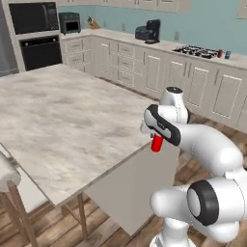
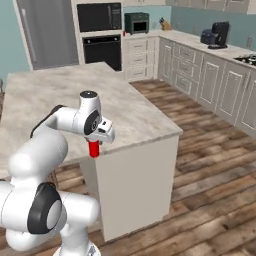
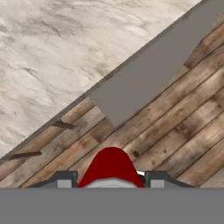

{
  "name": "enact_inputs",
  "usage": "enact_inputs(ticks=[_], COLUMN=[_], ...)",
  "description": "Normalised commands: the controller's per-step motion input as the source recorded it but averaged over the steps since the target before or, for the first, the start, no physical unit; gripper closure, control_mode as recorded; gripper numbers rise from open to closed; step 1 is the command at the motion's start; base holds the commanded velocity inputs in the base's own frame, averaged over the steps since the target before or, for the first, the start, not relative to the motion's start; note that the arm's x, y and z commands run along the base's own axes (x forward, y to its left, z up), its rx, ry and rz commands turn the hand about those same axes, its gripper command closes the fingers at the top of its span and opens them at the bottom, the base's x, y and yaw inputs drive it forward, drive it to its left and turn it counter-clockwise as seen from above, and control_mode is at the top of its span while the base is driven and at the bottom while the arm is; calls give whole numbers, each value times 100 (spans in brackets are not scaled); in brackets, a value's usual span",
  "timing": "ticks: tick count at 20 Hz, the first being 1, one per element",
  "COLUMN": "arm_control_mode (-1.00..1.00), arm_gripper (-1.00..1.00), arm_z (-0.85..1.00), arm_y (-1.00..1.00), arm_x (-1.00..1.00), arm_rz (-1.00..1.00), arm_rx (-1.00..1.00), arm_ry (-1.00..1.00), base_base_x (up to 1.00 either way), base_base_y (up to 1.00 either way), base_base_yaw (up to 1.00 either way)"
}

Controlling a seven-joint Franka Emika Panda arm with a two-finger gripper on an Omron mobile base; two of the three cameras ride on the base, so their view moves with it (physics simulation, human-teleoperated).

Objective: Four empty soda cans are scattered around the kitchen. Gather all the cans and cluster them next to the stove for recycling.

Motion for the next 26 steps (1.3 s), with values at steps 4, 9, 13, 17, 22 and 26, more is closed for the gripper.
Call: enact_inputs(ticks=[4,9,13,17,22,26], arm_control_mode=[100,100,100,100,100,100], arm_gripper=[100,100,100,100,100,100], arm_z=[0,0,0,0,0,0], arm_y=[0,0,0,0,0,0], arm_x=[0,0,0,0,0,0], arm_rz=[0,0,0,0,0,0], arm_rx=[0,0,0,0,0,0], arm_ry=[0,0,0,0,0,0], base_base_x=[1,5,24,25,57,92], base_base_y=[0,0,0,0,-18,-31], base_base_yaw=[-47,-46,-33,-25,-13,0])
